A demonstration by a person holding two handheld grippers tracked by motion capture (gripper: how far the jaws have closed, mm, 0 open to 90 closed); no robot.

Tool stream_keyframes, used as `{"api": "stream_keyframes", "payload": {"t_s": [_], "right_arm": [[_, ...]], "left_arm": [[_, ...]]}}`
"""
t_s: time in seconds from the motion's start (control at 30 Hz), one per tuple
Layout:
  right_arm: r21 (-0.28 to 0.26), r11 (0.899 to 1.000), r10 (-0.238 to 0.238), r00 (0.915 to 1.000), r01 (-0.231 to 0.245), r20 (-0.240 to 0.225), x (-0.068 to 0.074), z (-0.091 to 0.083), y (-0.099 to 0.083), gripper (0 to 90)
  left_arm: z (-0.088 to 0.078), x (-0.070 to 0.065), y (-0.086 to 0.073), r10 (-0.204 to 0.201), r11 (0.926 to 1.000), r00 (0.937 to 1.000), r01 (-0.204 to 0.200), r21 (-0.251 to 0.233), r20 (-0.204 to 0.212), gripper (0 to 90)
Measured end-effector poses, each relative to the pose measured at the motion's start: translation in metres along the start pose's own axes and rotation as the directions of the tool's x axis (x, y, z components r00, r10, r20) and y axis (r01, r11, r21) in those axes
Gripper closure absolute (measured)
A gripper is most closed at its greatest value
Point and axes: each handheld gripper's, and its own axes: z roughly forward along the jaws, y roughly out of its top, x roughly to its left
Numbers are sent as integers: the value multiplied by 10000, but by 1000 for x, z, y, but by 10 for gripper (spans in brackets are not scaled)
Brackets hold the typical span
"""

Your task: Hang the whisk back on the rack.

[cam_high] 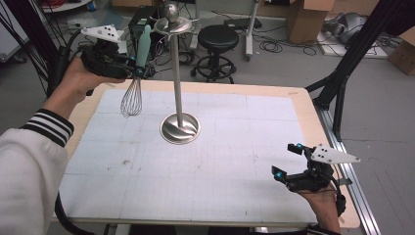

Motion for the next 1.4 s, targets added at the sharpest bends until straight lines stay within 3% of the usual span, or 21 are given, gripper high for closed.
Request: {"api": "stream_keyframes", "payload": {"t_s": [0.47, 0.9, 1.23, 1.33, 1.37, 1.4], "right_arm": [[7, 10000, 90, 10000, -90, -11, -1, 0, -2, 5], [-7, 10000, 86, 10000, -86, -3, -2, -1, -2, 4], [6, 10000, 95, 9999, -95, -34, -3, 0, -3, 5], [34, 10000, 89, 10000, -89, -42, -3, 1, -3, 5], [78, 9999, 140, 9999, -140, -47, -4, 2, -4, 5], [78, 9999, 140, 9999, -140, -47, -4, 2, -4, 5]], "left_arm": [[12, 1, 4, -45, 10000, 10000, 45, 89, 32, 692], [19, 0, 5, -358, 9993, 9993, 358, 56, -98, 680], [7, 1, 0, -632, 9980, 9977, 629, -113, -261, 449], [1, 0, -1, -639, 9977, 9977, 633, -250, -239, 409], [-4, -1, -2, -630, 9962, 9978, 617, -613, -187, 406], [-4, -1, -2, -630, 9962, 9978, 617, -613, -187, 402]]}}
